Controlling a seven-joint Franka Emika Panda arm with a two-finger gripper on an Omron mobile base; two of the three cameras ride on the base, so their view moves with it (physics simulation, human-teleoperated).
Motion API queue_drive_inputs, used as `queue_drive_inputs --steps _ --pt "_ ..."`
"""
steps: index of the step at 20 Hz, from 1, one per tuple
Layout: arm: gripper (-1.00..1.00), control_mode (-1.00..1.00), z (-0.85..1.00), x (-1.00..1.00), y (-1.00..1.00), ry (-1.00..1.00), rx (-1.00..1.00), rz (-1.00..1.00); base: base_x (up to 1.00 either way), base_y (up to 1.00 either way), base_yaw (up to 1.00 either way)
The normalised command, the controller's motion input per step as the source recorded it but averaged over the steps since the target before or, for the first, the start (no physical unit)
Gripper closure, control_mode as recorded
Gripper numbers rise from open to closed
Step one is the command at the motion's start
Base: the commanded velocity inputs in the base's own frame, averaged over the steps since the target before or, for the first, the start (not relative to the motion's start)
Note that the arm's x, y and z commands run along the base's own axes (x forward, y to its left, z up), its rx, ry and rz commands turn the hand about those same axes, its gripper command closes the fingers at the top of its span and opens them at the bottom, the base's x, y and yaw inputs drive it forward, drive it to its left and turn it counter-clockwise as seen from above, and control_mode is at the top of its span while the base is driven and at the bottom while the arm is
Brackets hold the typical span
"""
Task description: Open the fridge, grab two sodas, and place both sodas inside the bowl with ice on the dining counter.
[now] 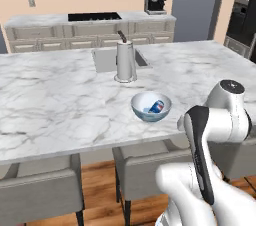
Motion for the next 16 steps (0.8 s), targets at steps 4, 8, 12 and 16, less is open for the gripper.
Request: queue_drive_inputs --steps 4,8,12,16 --pt "-1.0 1.0 0.0 0.0 0.0 0.0 0.0 0.0 -0.21 -0.55 -0.52" --pt "-1.0 1.0 0.0 0.0 0.0 0.0 0.0 0.0 0.32 -0.9 -0.43" --pt "-1.0 1.0 0.0 0.0 0.0 0.0 0.0 0.0 0.49 -1.0 -0.18" --pt "-1.0 1.0 0.0 0.0 0.0 0.0 0.0 0.0 0.48 -1.0 -0.05"
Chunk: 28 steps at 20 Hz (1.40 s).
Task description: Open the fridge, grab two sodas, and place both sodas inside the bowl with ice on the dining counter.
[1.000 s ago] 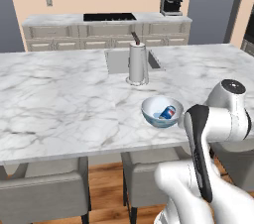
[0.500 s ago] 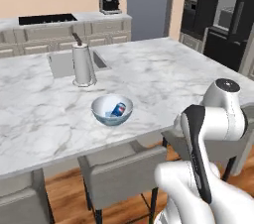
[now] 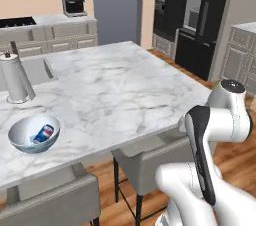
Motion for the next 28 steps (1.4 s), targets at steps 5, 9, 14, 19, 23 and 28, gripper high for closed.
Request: queue_drive_inputs --steps 5,9,14,19,23,28 --pt "-1.0 1.0 0.0 0.0 0.0 0.0 0.0 0.0 0.56 -1.0 0.0" --pt "-1.0 1.0 0.0 0.0 0.0 0.0 0.0 0.0 0.65 -1.0 0.0" --pt "-1.0 1.0 0.0 0.0 0.0 0.0 0.0 0.0 0.79 -0.99 0.06" --pt "-1.0 1.0 0.0 0.0 0.0 0.0 0.0 0.0 0.86 -0.97 0.12" --pt "-1.0 1.0 0.0 0.0 0.0 0.0 0.0 0.0 0.41 -1.0 0.09" --pt "-1.0 1.0 0.0 0.0 0.0 0.0 0.0 0.0 -0.11 -1.0 0.0"
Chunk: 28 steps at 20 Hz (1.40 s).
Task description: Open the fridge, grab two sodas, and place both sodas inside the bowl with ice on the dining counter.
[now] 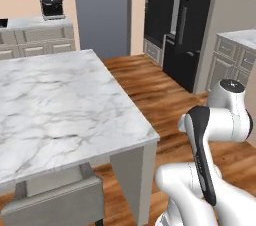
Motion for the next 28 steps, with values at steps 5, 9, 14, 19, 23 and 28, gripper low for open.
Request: queue_drive_inputs --steps 5,9,14,19,23,28 --pt "-1.0 1.0 0.0 0.0 0.0 0.0 0.0 0.0 0.49 -0.98 0.06" --pt "-1.0 1.0 0.0 0.0 0.0 0.0 0.0 0.0 0.97 -0.82 0.17" --pt "-1.0 1.0 0.0 0.0 0.0 0.0 0.0 0.0 1.0 -0.44 0.23" --pt "-1.0 1.0 0.0 0.0 0.0 0.0 0.0 0.0 1.0 -0.28 0.24" --pt "-1.0 1.0 0.0 0.0 0.0 0.0 0.0 0.0 1.0 -0.11 0.16" --pt "-1.0 1.0 0.0 0.0 0.0 0.0 0.0 0.0 0.93 0.01 -0.01"
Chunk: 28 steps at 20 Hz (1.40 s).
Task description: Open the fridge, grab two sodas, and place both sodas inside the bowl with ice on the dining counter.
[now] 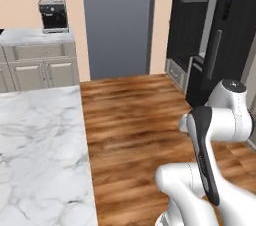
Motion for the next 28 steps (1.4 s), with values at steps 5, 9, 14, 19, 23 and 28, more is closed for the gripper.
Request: queue_drive_inputs --steps 5,9,14,19,23,28 --pt "-1.0 1.0 0.0 0.0 0.0 0.0 0.0 0.0 0.86 0.12 -0.15" --pt "-1.0 1.0 0.0 0.0 0.0 0.0 0.0 0.0 0.77 0.14 -0.35" --pt "-1.0 1.0 0.0 0.0 0.0 0.0 0.0 0.0 0.72 0.29 -0.41" --pt "-1.0 1.0 0.0 0.0 0.0 0.0 0.0 0.0 0.78 0.44 -0.38" --pt "-1.0 1.0 0.0 0.0 0.0 0.0 0.0 0.0 0.75 0.78 -0.33" --pt "-1.0 1.0 0.0 0.0 0.0 0.0 0.0 0.0 0.75 0.7 -0.27"
